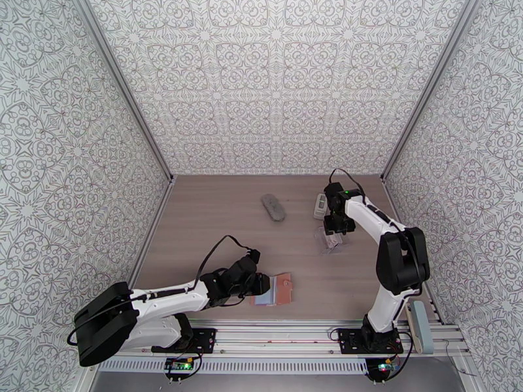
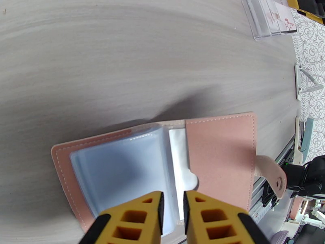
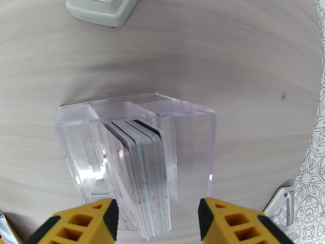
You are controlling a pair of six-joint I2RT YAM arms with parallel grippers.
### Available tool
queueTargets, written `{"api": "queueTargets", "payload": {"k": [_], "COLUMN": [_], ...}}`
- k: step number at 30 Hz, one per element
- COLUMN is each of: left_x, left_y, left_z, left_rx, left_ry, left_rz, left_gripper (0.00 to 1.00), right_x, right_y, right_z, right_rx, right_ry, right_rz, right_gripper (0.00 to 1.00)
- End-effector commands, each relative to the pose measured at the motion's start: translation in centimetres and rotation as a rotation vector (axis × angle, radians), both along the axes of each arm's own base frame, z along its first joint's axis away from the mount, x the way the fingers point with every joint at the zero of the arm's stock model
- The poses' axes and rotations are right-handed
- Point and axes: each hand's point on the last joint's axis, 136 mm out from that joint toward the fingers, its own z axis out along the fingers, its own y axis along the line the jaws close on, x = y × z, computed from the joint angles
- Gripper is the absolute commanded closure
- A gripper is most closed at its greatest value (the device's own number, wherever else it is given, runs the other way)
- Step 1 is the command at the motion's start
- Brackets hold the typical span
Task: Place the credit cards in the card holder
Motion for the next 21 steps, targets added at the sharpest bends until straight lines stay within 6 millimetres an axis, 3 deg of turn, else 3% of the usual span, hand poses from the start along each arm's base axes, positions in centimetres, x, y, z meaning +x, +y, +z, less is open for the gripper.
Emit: {"api": "queueTargets", "payload": {"k": [1, 13, 21], "left_x": [-0.2, -0.2, -0.2], "left_y": [-0.5, -0.6, -0.7], "left_z": [0.2, 0.2, 0.2], "left_rx": [-0.01, -0.011, -0.012], "left_ry": [-0.01, -0.008, -0.009], "left_rz": [-0.024, -0.025, -0.026], "left_gripper": [0.76, 0.76, 0.76], "right_x": [0.3, 0.2, 0.3], "right_y": [0.1, -0.3, -0.8], "right_z": [-0.8, -2.0, -1.6], "right_rx": [0.008, -0.021, -0.052], "right_ry": [0.021, 0.05, 0.045], "right_rz": [-0.007, -0.012, -0.018], "right_gripper": [0.43, 0.45, 0.48]}}
